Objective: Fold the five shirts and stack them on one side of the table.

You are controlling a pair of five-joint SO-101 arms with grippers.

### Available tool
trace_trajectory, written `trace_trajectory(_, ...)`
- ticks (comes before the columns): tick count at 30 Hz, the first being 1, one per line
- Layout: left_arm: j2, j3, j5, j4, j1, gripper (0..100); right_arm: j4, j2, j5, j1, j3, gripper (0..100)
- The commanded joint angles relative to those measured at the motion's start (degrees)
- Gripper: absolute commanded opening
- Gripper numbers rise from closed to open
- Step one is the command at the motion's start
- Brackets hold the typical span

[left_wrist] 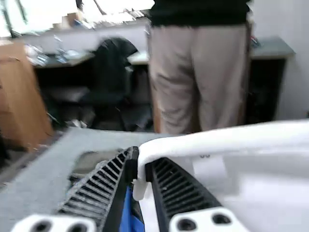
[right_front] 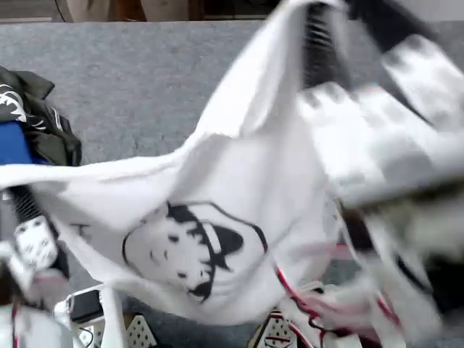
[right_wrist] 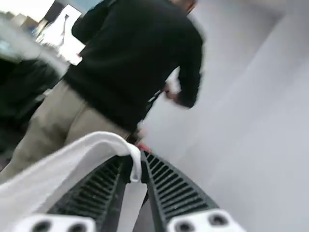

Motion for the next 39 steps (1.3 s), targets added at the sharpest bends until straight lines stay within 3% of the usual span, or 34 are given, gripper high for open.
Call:
trace_trajectory(1,0.13,13.36,0.09,-11.25,3.34,2,-8.70,3.30,0.35,-0.57,12.09,0.2)
trace_trajectory(8,6.37,45.01,-3.08,-57.67,3.34,2,-32.70,17.98,0.44,5.05,31.08,0.2)
trace_trajectory(13,26.15,36.57,-4.04,-66.73,0.70,2,-38.51,30.20,0.26,6.64,25.71,0.2)
trace_trajectory(17,47.25,18.20,2.37,-65.41,-2.73,2,-38.33,38.02,0.26,6.73,16.75,0.2)
trace_trajectory(26,80.13,-16.26,3.25,-46.51,-2.90,2,-37.80,53.49,0.35,6.90,1.71,0.2)
trace_trajectory(34,83.30,-22.07,2.99,-32.44,-2.20,2,-16.62,55.52,0.26,7.69,-11.65,0.2)
trace_trajectory(39,77.41,-21.63,2.90,-18.99,-2.11,2,4.48,55.43,1.32,8.57,-22.37,0.2)
